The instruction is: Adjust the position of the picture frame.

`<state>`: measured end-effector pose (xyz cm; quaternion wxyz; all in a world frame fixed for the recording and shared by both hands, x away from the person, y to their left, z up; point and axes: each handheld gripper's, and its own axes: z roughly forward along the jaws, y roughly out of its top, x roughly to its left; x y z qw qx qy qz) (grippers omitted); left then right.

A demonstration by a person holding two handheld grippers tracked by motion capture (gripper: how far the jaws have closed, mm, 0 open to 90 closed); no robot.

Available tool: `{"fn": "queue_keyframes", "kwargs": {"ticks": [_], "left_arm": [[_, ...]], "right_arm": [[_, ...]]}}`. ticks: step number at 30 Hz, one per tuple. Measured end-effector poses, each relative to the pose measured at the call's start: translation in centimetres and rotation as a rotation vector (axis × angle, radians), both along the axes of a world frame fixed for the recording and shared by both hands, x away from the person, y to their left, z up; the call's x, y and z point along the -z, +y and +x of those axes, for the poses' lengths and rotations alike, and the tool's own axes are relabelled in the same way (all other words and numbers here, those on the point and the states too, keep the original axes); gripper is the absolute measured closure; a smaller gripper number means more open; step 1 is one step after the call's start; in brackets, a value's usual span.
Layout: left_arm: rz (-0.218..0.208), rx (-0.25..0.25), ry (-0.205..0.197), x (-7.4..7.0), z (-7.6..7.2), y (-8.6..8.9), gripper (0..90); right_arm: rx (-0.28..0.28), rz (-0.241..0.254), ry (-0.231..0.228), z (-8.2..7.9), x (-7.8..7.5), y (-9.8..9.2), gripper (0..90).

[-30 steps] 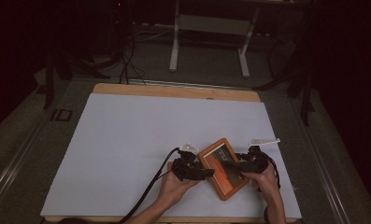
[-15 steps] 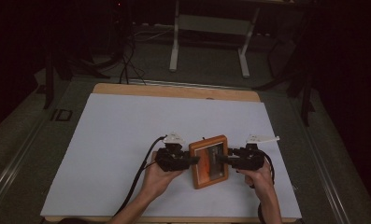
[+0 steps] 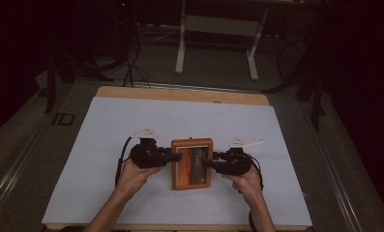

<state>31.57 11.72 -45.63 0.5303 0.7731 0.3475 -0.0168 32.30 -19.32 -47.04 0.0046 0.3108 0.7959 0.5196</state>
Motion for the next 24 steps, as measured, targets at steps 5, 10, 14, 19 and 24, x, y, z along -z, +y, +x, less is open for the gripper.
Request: {"fn": "queue_keyframes", "kwargs": {"ticks": [5, 10, 14, 19, 24], "left_arm": [[-0.006, -0.001, 0.006, 0.5, 0.9, 0.7, 64.2], [-0.021, -0.01, 0.027, 1.7, 2.1, 0.9, 62.7], [-0.043, -0.022, 0.036, 2.3, 2.6, 1.2, 62.2], [-0.02, -0.09, 0.047, 2.7, 2.9, 0.8, 58.3], [0.041, -0.16, 0.026, 3.0, 2.8, -0.2, 51.8]], "right_arm": [[0.027, -0.008, 0.022, 0.2, 0.2, 1.0, 57.9], [0.052, -0.014, 0.06, 0.7, 1.3, 1.3, 59.2], [0.069, -0.009, 0.063, 0.9, 1.5, 1.5, 59.6], [0.101, -0.015, 0.087, 1.2, 1.9, 2.1, 59.1], [0.138, 0.011, 0.141, 1.9, 2.5, 2.2, 57.6]]}}
